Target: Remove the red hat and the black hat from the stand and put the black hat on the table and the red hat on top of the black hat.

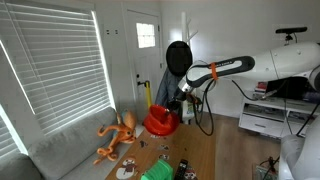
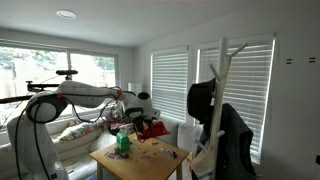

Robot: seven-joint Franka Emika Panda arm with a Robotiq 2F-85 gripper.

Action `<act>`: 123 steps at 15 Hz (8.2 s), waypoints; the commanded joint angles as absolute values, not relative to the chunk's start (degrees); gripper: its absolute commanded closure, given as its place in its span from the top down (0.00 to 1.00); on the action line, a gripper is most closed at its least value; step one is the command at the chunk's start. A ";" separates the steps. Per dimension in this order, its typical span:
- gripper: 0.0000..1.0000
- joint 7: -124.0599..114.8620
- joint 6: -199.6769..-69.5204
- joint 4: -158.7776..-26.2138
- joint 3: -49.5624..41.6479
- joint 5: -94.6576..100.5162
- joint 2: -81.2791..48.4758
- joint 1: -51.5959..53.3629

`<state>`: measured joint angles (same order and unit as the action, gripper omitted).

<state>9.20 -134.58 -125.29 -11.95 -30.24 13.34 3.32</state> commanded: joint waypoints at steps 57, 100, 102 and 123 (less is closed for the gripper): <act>0.52 -38.52 -159.26 -102.98 -4.74 43.15 7.12 -22.65; 0.02 17.58 -102.80 -110.23 -20.00 -48.91 15.84 -4.34; 0.02 20.02 -94.77 -110.69 -21.22 -49.31 14.25 -5.86; 0.02 38.50 -85.08 -112.27 -19.60 -48.94 0.73 -12.93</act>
<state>33.38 -88.31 -113.78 -20.63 -46.24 2.52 -11.17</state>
